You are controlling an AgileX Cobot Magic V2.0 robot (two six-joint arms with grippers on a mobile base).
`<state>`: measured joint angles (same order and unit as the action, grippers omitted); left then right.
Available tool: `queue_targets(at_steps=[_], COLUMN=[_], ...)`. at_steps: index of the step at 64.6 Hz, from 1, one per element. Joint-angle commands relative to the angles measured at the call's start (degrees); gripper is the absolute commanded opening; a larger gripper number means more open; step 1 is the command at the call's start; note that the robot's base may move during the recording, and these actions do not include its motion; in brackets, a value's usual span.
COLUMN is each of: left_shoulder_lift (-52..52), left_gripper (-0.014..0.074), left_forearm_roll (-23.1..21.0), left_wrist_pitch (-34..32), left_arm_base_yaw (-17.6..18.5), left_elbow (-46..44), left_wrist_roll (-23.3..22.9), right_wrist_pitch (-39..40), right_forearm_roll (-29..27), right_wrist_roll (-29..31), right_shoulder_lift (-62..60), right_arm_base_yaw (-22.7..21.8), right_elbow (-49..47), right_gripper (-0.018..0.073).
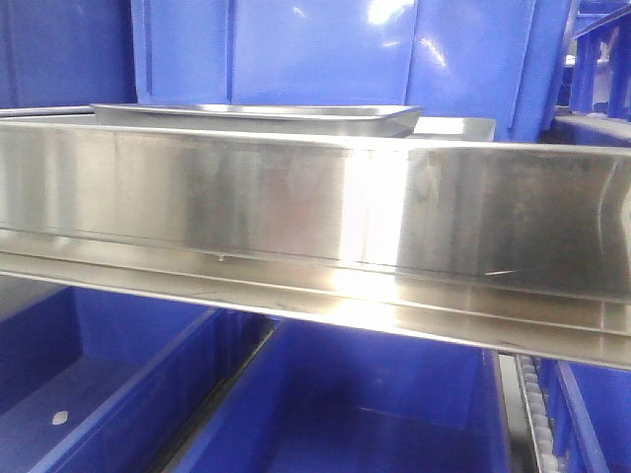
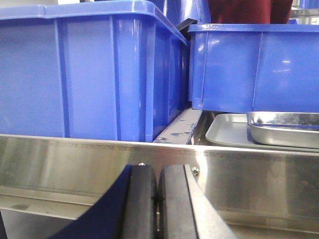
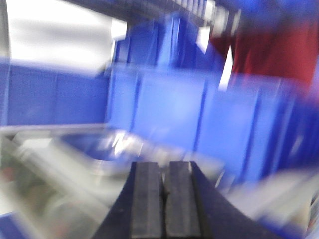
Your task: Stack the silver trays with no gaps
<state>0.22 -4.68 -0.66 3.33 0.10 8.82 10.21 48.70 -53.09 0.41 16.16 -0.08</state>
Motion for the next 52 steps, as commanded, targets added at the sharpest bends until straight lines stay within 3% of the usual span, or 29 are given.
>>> queue_targets(at_steps=[1,48,52], left_shoulder_lift=[-0.2,-0.2,-0.2], left_gripper=[0.0012,0.0012,0.0012], left_forearm_roll=[-0.3,-0.3,-0.3], left_wrist_pitch=[-0.9,-0.9,-0.9], left_arm_base_yaw=[-0.3,-0.3,-0.3], left_elbow=[-0.1,-0.1,-0.1], left_wrist_roll=[-0.4,-0.4,-0.4], right_wrist_pitch=[2.0,-0.8,-1.9], right_forearm_roll=[-1.1,-1.0,-5.7], right_wrist_roll=[-0.2,-0.2,4.2], right_shoulder_lift=[-0.4,-0.4,-0.4], right_arm_base_yaw=[0.6,1.1,1.1], right_elbow=[0.1,0.1,0.1], right_gripper=[-0.0069,-0.0069,-0.0069])
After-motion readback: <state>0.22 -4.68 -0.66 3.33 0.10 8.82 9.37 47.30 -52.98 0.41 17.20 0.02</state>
